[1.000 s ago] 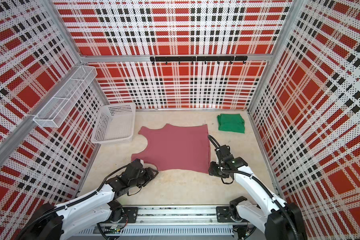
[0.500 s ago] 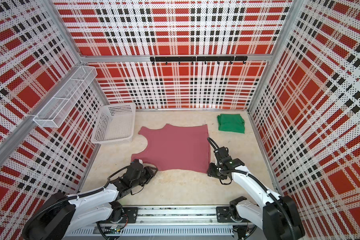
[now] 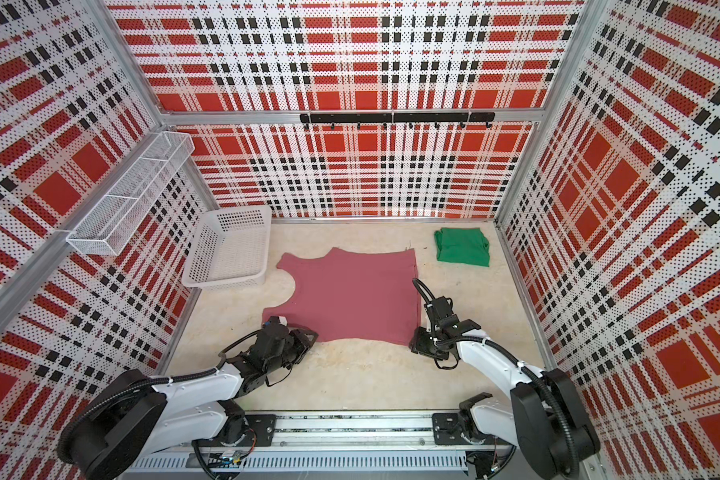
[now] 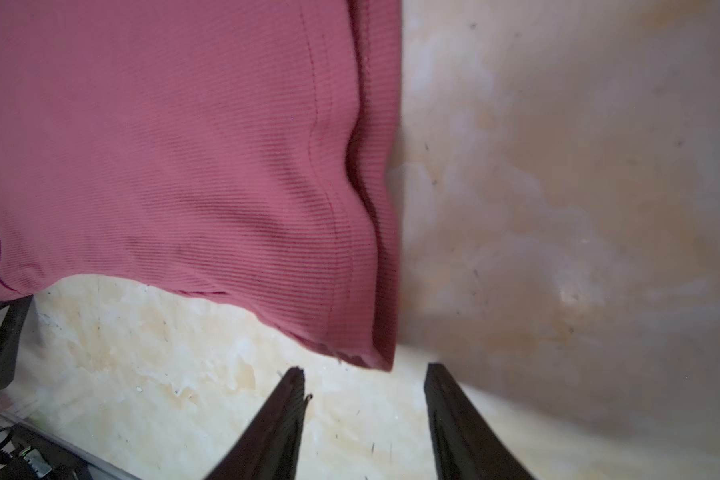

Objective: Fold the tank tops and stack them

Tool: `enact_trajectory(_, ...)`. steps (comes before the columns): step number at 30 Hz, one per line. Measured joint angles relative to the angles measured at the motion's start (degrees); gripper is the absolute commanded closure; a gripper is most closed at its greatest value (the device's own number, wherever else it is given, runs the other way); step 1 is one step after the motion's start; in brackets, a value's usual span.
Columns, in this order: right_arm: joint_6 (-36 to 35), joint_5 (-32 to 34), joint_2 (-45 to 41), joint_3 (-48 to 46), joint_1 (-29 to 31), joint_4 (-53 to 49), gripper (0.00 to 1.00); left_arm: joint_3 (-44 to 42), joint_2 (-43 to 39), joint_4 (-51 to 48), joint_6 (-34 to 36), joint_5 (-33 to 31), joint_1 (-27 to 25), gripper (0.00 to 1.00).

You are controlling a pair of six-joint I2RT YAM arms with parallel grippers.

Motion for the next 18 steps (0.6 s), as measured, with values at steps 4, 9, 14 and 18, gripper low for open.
enact_trajectory(4,0.6,-0.5,0.5,-0.4,0.0,1.9,0.49,0.0,0.7,0.9,0.0,0.1,-0.2,0.58)
enact_trajectory(9,1.2,0.0,0.6,-0.7,0.0,3.8,0.5,0.0,2.3,2.7,-0.2,0.1,-0.5,0.63)
enact_trajectory(14,1.6,0.4,1.9,-0.7,0.0,5.6,0.59,0.3,4.6,4.2,-0.4,0.3,-0.6,0.76)
enact_trajectory(18,2.0,-0.7,2.2,-0.8,0.0,6.1,0.8,0.7,6.0,4.4,-0.3,0.5,-0.6,0.93)
